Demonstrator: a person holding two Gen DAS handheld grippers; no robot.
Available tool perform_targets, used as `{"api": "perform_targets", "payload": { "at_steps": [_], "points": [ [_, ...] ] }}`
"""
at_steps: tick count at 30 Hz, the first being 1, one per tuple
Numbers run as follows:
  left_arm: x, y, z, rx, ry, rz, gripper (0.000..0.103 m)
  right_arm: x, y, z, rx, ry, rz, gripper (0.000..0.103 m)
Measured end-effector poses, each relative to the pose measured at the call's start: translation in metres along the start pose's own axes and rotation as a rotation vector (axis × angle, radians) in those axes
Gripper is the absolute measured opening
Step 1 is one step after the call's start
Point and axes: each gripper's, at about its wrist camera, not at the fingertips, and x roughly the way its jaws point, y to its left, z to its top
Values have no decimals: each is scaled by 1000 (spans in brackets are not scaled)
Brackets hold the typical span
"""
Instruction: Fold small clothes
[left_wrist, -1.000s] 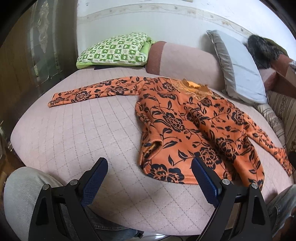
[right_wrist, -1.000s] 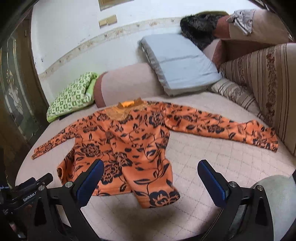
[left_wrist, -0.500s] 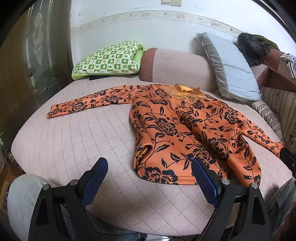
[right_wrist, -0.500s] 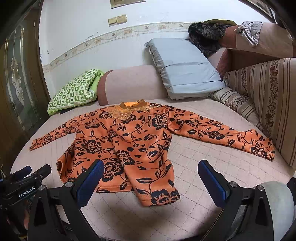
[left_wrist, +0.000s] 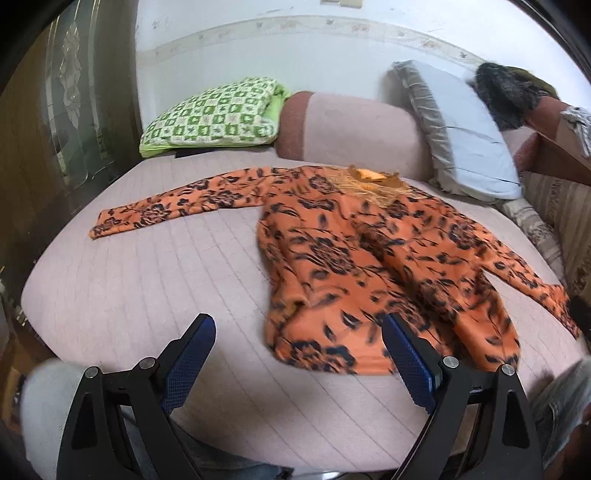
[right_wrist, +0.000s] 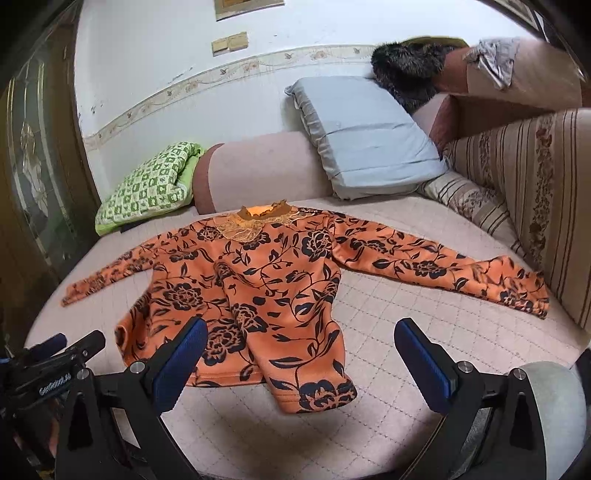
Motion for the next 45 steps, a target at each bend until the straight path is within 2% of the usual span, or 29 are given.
{"api": "perform_targets", "payload": {
  "at_steps": [2,5,7,8,10,11,12,13,14,15,16,17,18,20,21,23,25,27,29,31,35,38,39,40,41,42,43,44,45],
  "points": [
    [15,14,23,-26,49,-45,93,6,-12,16,64,20,47,101],
    [52,24,54,-22,151,-87,93,43,-16,51,88,162,91,101],
    [84,30,62,-18,208,-117,92,76,-23,66,133,268,101,101],
    [97,33,59,-30,231,-126,92,89,-26,67,152,289,118,101],
    [120,37,47,-67,328,-138,85,118,-36,57,162,353,86,97],
    [129,37,42,-81,374,-170,73,129,-42,46,169,377,71,94],
    [137,37,40,-85,413,-199,67,138,-49,33,182,405,60,86],
    [145,36,39,-82,442,-203,65,151,-58,16,220,481,26,69],
    [151,36,41,-83,458,-189,60,160,-63,6,259,550,19,59],
    [157,37,43,-94,468,-179,54,167,-65,1,284,595,42,49],
    [167,43,49,-105,478,-177,51,173,-65,-3,304,629,100,47],
    [180,52,54,-131,494,-175,46,174,-63,-5,311,635,128,47],
    [187,58,55,-157,508,-169,31,174,-58,-7,299,635,147,46],
    [194,73,55,-214,517,-138,8,174,-49,-9,257,627,151,27],
    [195,83,56,-267,519,-161,6,173,-45,-10,232,630,123,10],
    [193,103,59,-361,510,-208,4,165,-49,-8,252,610,105,7],
    [174,119,61,-406,459,-216,4,153,-62,2,298,554,108,5],
    [149,142,69,-474,393,-262,4,137,-71,14,312,509,105,5],
    [127,161,73,-482,330,-204,4,118,-77,22,302,485,90,5],
    [129,170,63,-499,363,-156,4,107,-81,21,266,474,24,5],
    [167,156,51,-367,445,-8,7,131,-77,-7,229,577,-40,5],
    [174,141,58,-230,429,105,11,155,-62,-20,138,668,-99,15],
    [170,138,61,-200,401,120,14,153,-61,-19,141,659,-105,15],
    [167,121,69,-187,374,126,15,142,-64,-11,167,599,-114,16],
    [154,118,73,-181,299,126,20,128,-70,-2,196,520,-116,16],
    [143,114,76,-175,232,114,27,111,-75,10,226,433,-113,27],
    [131,108,78,-160,172,90,32,94,-80,21,251,359,-100,55],
    [122,98,81,-131,126,67,45,77,-85,32,276,281,-70,70],
    [114,86,83,-93,88,51,57,64,-89,41,293,221,-37,91]
  ]
}}
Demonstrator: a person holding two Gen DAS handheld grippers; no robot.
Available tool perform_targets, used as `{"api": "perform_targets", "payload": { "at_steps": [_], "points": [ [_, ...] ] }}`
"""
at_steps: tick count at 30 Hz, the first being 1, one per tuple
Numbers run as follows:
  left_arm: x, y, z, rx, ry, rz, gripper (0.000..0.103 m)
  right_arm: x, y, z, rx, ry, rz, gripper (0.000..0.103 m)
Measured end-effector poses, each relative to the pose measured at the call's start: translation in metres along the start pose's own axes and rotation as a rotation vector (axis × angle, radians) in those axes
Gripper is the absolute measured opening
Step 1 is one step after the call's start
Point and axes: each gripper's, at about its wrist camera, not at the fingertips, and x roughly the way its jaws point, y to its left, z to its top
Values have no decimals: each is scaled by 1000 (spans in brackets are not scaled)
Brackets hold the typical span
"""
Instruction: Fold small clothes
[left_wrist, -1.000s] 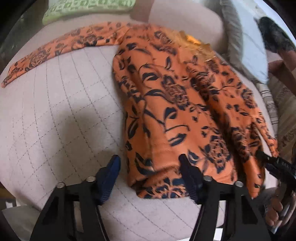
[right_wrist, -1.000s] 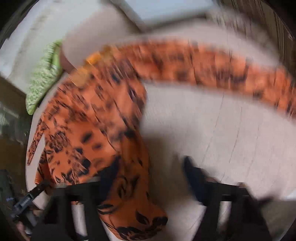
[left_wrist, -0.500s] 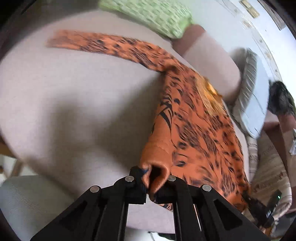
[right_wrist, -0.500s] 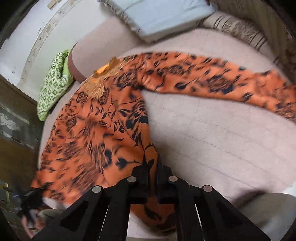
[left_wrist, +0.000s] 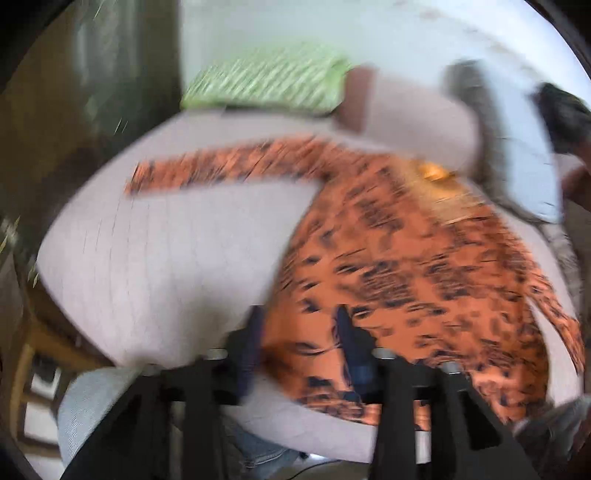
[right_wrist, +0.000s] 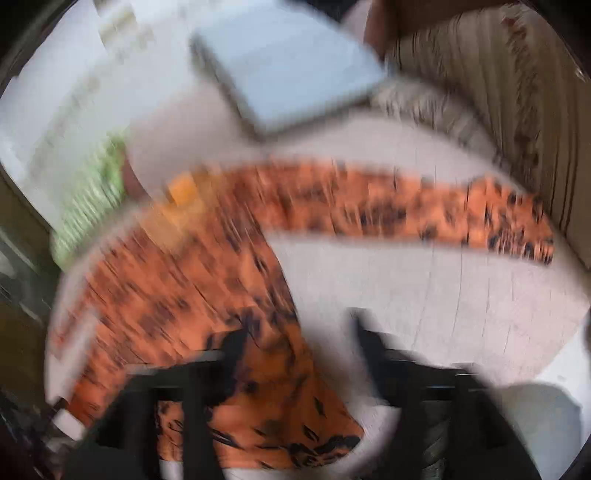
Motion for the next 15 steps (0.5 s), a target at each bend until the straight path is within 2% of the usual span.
{"api": "perform_targets", "payload": {
  "at_steps": [1,3,4,5,6,7,9,10,12,14,15],
  "points": [
    [-7,-13,1,37,-35,-13,61,-16,-3,7,13,-55,43,94],
    [-17,-42,5,98,-84,-63,69,-36,-9,20,26,-128,76,96],
    [-18,-57,8,121,-92,-108,72,-40,-13,30,30,-146,76,99],
    [-24,-54,-24,134,-97,-142,76,-38,-14,36,41,-144,80,99],
    [-24,-69,-28,148,-91,-201,76,-37,-22,43,70,-139,88,99],
    [-22,-82,-25,154,-86,-227,76,-33,-36,51,143,-136,79,99],
    [-11,-108,-25,183,-68,-307,76,-19,-66,57,322,-107,-17,99],
    [0,-112,-21,198,-50,-331,76,-7,-89,59,461,-72,-90,99],
    [20,-123,-21,226,-8,-356,76,17,-127,59,662,-33,-123,95],
    [35,-135,-24,261,38,-359,75,38,-152,58,757,17,-170,88],
    [39,-140,-23,270,65,-364,75,47,-162,58,775,44,-183,81]
  ]
}}
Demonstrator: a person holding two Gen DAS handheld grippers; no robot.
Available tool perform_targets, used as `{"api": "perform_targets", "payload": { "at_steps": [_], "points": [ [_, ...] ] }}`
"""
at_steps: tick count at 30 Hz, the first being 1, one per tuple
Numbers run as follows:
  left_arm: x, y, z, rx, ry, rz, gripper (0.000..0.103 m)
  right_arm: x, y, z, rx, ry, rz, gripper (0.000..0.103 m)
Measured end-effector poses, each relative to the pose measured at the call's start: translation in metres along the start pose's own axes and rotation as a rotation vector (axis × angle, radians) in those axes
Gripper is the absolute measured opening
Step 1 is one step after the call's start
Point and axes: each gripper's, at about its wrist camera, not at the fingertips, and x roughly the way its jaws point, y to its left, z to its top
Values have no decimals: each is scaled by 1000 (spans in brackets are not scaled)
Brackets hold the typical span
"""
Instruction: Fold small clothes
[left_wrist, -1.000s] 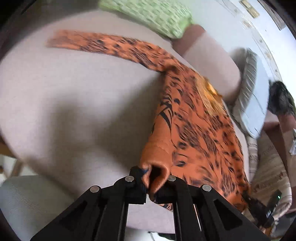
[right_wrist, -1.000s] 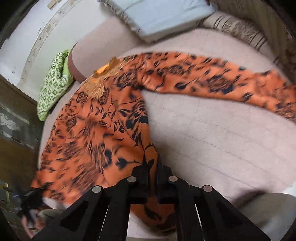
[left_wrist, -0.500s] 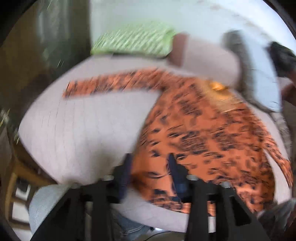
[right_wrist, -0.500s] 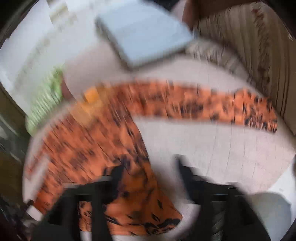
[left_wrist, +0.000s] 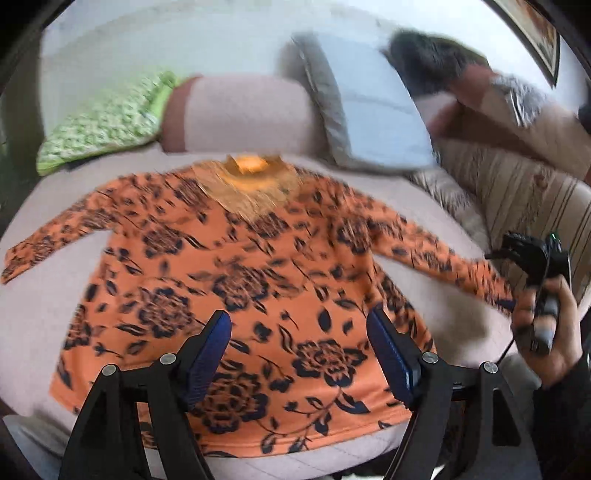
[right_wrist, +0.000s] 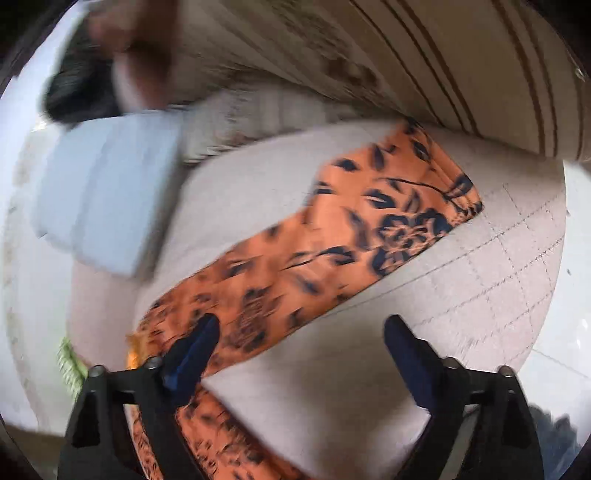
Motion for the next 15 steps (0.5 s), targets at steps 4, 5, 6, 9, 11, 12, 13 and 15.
{"api": "perform_targets", "payload": {
  "at_steps": [4,5,6,9,11,12,13,15],
  "points": [
    [41,-19,16,23,102,-30,74,20,-27,11,97,74,-52,79],
    [47,-21,21,21,113,-43,74,26,-34,13,128,92,-74,78],
    [57,-21,28,9,121,-75,74,31,-38,17,155,114,-83,78],
    [48,-43,41,-22,129,-121,74,40,-40,32,210,122,-111,78],
    [55,-45,46,-35,135,-138,74,51,-34,47,156,88,-174,69],
    [59,-46,47,-35,135,-145,74,57,-31,53,121,85,-220,54],
    [63,-46,47,-30,136,-140,74,62,-32,54,113,97,-270,42],
    [71,-46,45,-28,140,-127,74,54,-35,50,132,50,-298,19]
  ]
}}
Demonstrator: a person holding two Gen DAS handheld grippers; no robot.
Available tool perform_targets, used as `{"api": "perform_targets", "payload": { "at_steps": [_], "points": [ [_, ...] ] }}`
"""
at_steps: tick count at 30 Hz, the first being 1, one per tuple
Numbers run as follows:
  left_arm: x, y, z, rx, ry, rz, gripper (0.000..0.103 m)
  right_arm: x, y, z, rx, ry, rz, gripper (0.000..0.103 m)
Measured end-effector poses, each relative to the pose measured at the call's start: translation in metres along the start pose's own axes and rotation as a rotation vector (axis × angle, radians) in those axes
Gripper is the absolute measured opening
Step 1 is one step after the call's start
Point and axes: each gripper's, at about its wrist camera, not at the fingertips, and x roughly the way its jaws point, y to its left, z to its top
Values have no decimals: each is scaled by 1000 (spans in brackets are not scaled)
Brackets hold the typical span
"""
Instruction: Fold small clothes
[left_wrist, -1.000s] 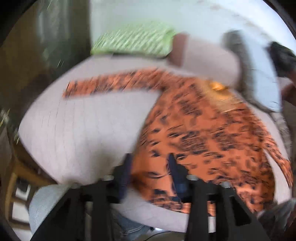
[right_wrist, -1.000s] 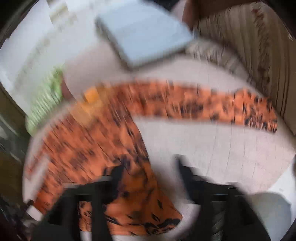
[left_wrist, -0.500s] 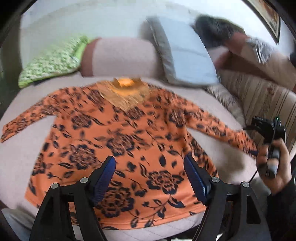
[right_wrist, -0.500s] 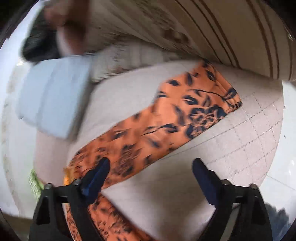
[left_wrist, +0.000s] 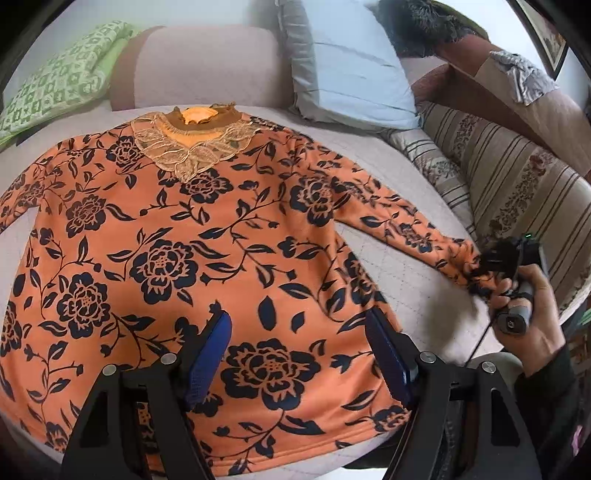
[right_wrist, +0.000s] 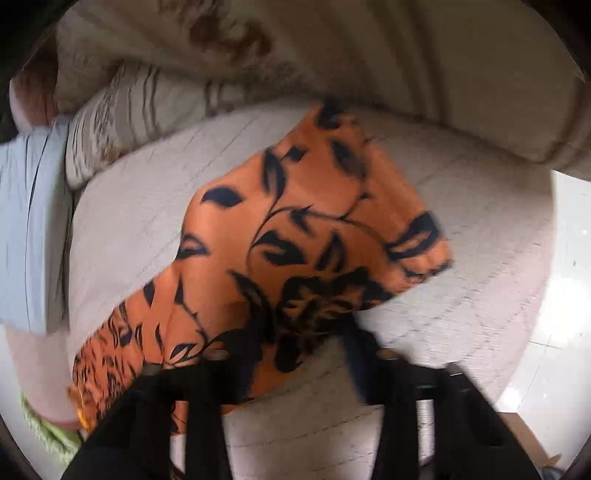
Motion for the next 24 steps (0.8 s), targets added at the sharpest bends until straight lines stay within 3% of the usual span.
{"api": "perform_targets", "payload": {
  "at_steps": [1,3,6,10,12,14,17,20,22,24],
  "points": [
    [1,1,-1,-2,3,-1,74,-4,0,-2,-7,-20,3,7],
    [4,4,0,-11,9,-9,74,-13,1,-6,-7,-42,53,7],
    [-2,11,5,-28,3,-30,74,-62,15,-23,-108,-210,148,6],
    [-9,30,21,-60,-8,-89,74,-129,68,-81,-429,-484,267,6],
    [-15,48,35,-87,-19,-111,74,-147,90,-117,-594,-542,360,6],
    [-22,70,49,-114,-36,-116,74,-154,109,-159,-756,-540,449,6],
    [-36,108,65,-167,-77,-98,74,-154,139,-227,-999,-530,510,6],
    [-43,151,59,-227,-114,-93,75,-146,159,-292,-1200,-434,586,6],
    [-35,184,44,-321,-111,-112,75,-130,164,-333,-1328,-359,609,6],
    [-18,217,30,-490,-47,-163,74,-113,161,-366,-1429,-298,600,6]
  ]
}}
